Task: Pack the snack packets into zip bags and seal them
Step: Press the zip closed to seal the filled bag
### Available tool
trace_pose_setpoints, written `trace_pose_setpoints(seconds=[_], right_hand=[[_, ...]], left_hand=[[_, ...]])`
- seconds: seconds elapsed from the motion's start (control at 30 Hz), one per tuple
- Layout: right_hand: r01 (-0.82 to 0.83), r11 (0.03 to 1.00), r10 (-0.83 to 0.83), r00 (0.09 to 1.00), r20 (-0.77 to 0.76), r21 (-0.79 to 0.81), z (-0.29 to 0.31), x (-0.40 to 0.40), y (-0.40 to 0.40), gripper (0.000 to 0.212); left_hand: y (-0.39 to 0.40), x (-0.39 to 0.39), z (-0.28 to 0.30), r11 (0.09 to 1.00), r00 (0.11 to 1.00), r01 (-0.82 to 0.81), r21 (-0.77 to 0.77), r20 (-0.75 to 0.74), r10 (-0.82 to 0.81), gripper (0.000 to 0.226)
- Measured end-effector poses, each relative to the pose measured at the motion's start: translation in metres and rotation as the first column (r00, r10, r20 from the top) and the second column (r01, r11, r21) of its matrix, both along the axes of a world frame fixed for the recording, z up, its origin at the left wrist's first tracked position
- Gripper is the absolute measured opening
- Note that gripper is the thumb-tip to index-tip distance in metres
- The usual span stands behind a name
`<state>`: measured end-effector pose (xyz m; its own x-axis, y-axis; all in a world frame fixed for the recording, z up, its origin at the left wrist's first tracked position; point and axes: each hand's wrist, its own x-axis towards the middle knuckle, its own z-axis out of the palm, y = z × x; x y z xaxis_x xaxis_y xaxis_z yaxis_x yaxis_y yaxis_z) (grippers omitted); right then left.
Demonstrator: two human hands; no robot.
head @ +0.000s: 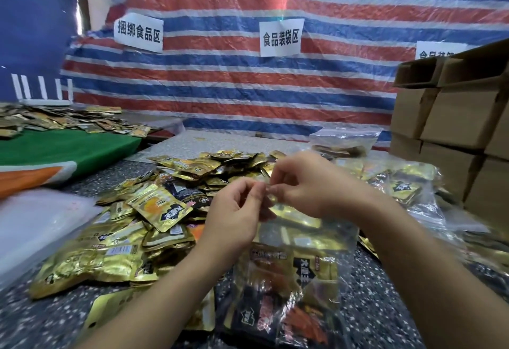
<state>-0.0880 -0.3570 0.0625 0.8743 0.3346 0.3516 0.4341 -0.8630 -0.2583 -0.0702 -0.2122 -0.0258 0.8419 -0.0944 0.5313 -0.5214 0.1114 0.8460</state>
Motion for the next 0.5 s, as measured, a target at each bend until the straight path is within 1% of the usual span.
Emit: trace_pose_setpoints(seconds=[0.1,0.23,0.4,0.5], right_hand=[[-0.008,0.999,0.008,1.000,-0.007,0.035,-0.0031,-0.0009,-0.0015,0.014],[-0.009,0.997,0.014,0.998,-0.056,0.083,-0.0035,0.0006,-0.0050,0.013],[-0.008,0.997,0.016,0.996,-0.092,0.083,-0.0044,-0.0004,-0.0072,0.013],[0.014,0.994,-0.004,0.996,-0.090,0.104,-0.0040,0.0003,-0.0067,0.015]], left_hand=[[-0.0001,0.0015,-0.0014,1.000,1.000,-0.017,-0.001,0.002,0.017,0.020],[-0.0010,0.0016,-0.0018,0.999,0.999,-0.030,0.018,0.029,0.030,0.021],[-0.0015,-0.0006,-0.0015,0.998,0.998,-0.048,0.045,0.037,0.046,0.021],[-0.0018,-0.0021,0.0009,0.999,0.999,-0.039,0.032,0.028,0.038,0.020]])
